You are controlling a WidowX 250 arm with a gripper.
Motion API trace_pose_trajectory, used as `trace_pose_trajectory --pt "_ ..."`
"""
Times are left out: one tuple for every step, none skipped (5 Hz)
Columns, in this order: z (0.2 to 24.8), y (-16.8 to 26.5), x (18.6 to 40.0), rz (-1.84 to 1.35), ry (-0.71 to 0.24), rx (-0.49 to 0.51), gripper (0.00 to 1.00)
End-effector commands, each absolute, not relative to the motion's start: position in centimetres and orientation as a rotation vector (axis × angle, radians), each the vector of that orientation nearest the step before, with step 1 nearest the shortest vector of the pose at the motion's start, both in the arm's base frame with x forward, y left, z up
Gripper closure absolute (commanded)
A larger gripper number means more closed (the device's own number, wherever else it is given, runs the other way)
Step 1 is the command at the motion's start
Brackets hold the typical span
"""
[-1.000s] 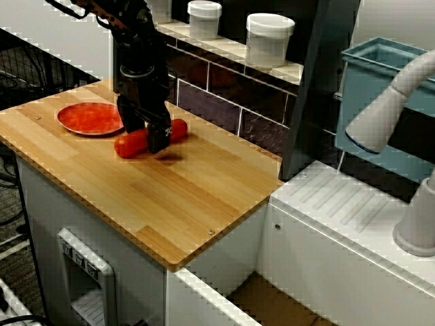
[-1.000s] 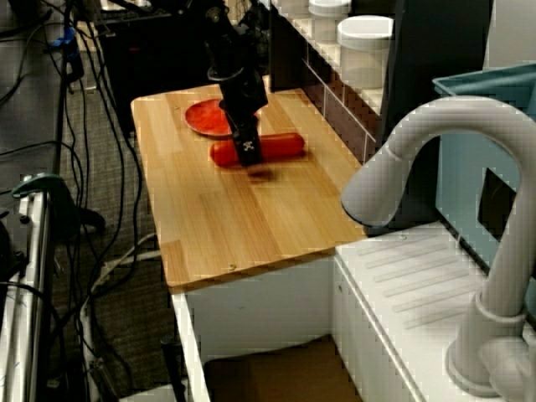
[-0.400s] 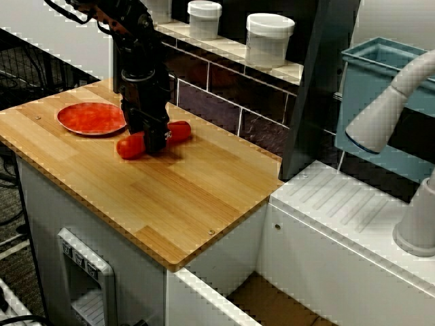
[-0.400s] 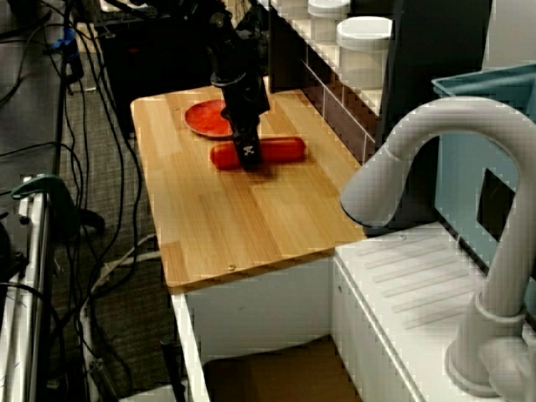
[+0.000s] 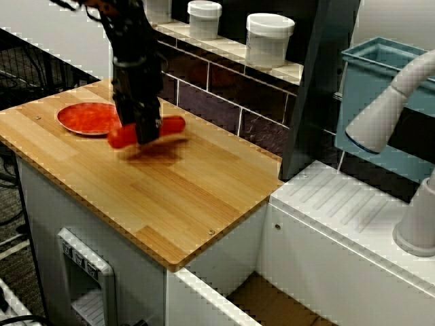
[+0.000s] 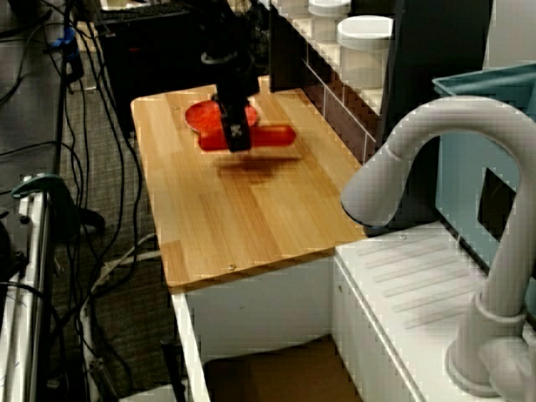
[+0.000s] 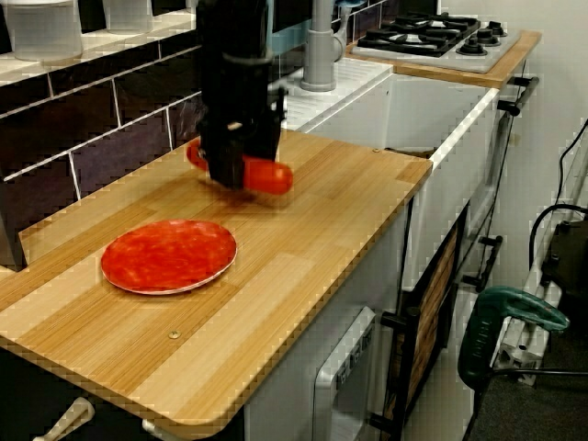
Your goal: Put the object on the plate
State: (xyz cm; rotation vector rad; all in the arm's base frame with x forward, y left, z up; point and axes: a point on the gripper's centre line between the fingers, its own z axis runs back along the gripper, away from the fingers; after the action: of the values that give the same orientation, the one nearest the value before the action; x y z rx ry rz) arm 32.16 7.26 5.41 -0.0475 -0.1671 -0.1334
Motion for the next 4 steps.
trace_pose_trajectory --pt "11.1 11.4 31.4 -0.093 -0.327 -0.053 1.00" --pt "11.1 13.7 30.8 -0.087 -0.360 -0.022 1.00" --pt "10.9 15.6 30.9 -0.066 -0.382 0.007 1.00" --pt "11.5 17.2 30.7 -0.049 -0.399 0.017 1.00"
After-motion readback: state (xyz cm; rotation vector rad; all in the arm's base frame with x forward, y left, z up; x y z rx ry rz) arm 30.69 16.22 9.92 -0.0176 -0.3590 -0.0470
